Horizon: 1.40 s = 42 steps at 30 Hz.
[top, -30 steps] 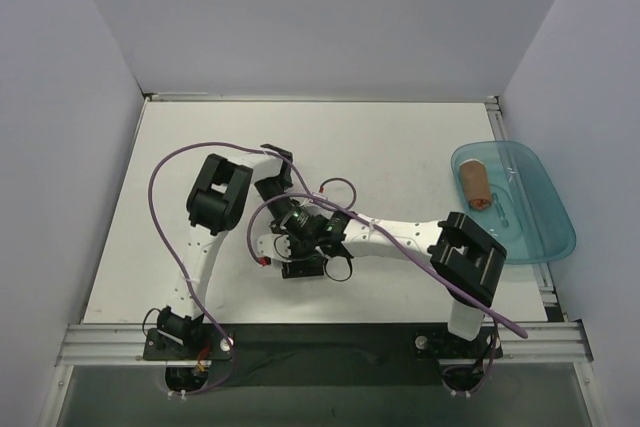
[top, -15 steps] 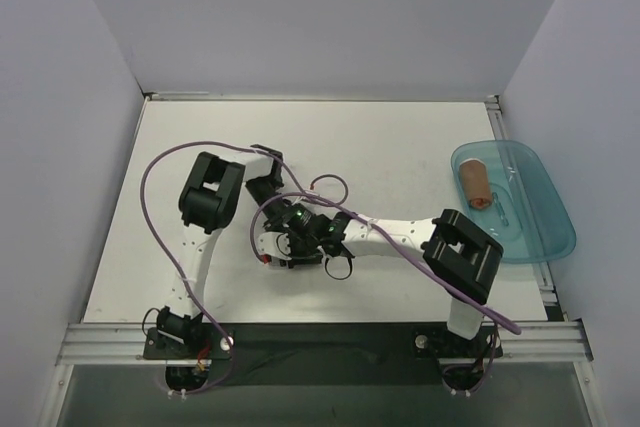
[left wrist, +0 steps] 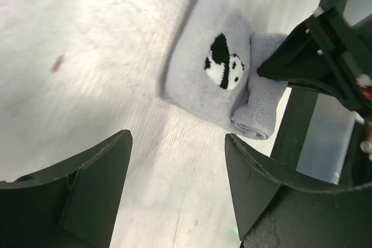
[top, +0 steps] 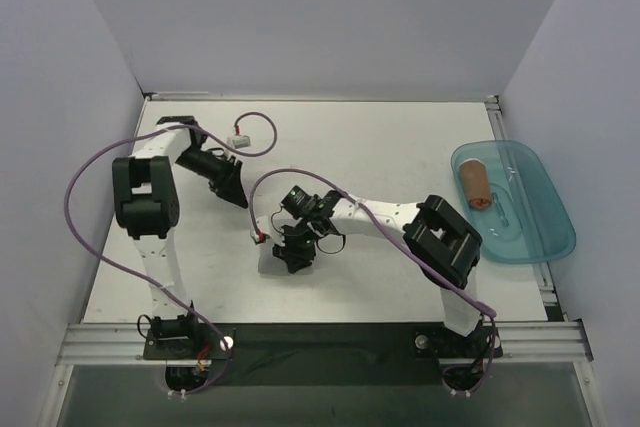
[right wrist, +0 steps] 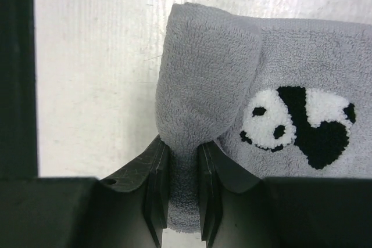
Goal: Roll the towels
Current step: Roll the towel
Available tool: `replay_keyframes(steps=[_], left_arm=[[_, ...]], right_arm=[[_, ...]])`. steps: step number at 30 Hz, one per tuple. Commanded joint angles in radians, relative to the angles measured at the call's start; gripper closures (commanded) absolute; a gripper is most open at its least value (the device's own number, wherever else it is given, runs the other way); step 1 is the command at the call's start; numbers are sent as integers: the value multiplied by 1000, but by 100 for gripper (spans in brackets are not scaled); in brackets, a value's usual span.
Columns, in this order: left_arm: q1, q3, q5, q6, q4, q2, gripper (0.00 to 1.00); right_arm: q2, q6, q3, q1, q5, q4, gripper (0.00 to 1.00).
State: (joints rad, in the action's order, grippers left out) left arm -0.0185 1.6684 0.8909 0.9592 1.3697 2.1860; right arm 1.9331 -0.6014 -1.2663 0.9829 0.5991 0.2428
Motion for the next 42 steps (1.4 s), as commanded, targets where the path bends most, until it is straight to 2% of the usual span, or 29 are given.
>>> replay_keyframes(steps=[1, 6, 8, 12, 16, 19, 20, 24, 25, 27, 28, 30, 32, 34, 38, 42], left_arm=[[93, 16, 81, -14, 33, -136, 25], [172, -67, 154, -22, -27, -276, 23], [195, -120, 154, -49, -122, -340, 22], [218, -292, 132, -102, -303, -570, 20], [216, -456, 115, -111, -420, -753, 14], [212, -548, 97, -119, -480, -879, 3], [204, -568, 92, -116, -483, -903, 3], [80, -662, -10, -48, -482, -1026, 3], [-8, -689, -32, -39, -483, -1045, 3], [-107, -764, -110, -33, -492, -1095, 3], [-211, -789, -144, -39, -518, -1108, 3], [-306, -878, -255, -54, -558, -1147, 7], [-452, -942, -378, -88, -667, -1190, 9], [-574, -1012, -441, -125, -759, -1207, 11], [-723, -1058, -564, -157, -853, -1163, 18], [-823, -1085, -650, -152, -974, -1111, 22]], right_arm=[[108, 107, 4, -26, 143, 282, 100], [214, 176, -145, -70, 261, 430, 100], [271, 183, -182, -82, 301, 469, 100], [352, 177, -260, -121, 418, 553, 100], [429, 158, -309, -159, 473, 604, 100], [475, 143, -355, -168, 493, 647, 100], [487, 144, -369, -174, 498, 667, 100], [582, 149, -438, -211, 528, 707, 100], [595, 150, -450, -220, 534, 713, 100], [612, 153, -469, -245, 553, 719, 100], [619, 153, -473, -250, 559, 722, 100], [627, 150, -479, -263, 562, 722, 100], [629, 147, -485, -266, 559, 721, 100], [642, 149, -501, -267, 548, 721, 100], [667, 164, -532, -268, 545, 725, 100], [676, 164, -533, -268, 550, 724, 100]])
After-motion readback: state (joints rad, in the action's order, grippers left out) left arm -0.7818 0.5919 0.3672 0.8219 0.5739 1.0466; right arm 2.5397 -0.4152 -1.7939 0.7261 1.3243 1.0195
